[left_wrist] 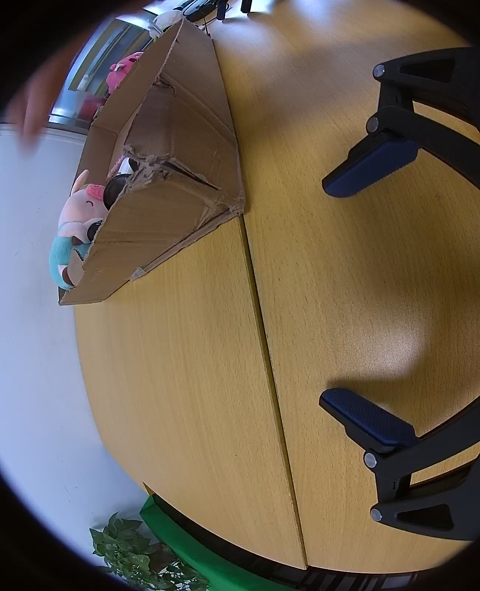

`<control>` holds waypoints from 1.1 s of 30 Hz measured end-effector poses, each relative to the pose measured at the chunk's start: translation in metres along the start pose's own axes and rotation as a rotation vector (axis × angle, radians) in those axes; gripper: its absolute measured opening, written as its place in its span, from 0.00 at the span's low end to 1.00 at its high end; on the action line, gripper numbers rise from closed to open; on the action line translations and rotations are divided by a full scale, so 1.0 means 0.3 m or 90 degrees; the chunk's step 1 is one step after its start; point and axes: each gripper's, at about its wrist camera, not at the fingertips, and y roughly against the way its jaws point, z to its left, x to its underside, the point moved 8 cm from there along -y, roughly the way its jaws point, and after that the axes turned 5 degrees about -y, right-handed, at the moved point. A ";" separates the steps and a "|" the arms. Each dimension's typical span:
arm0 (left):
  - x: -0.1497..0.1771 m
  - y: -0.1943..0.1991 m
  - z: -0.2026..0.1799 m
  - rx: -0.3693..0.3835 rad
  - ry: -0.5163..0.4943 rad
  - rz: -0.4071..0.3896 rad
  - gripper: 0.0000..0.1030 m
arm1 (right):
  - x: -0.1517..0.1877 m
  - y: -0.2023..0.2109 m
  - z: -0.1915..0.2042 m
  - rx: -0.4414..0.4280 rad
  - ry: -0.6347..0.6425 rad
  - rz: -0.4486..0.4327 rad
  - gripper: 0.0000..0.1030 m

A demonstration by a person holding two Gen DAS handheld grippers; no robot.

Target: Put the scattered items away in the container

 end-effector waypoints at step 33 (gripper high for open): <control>-0.002 -0.002 0.001 -0.001 0.000 -0.001 1.00 | 0.006 0.005 -0.002 0.000 0.000 0.001 1.00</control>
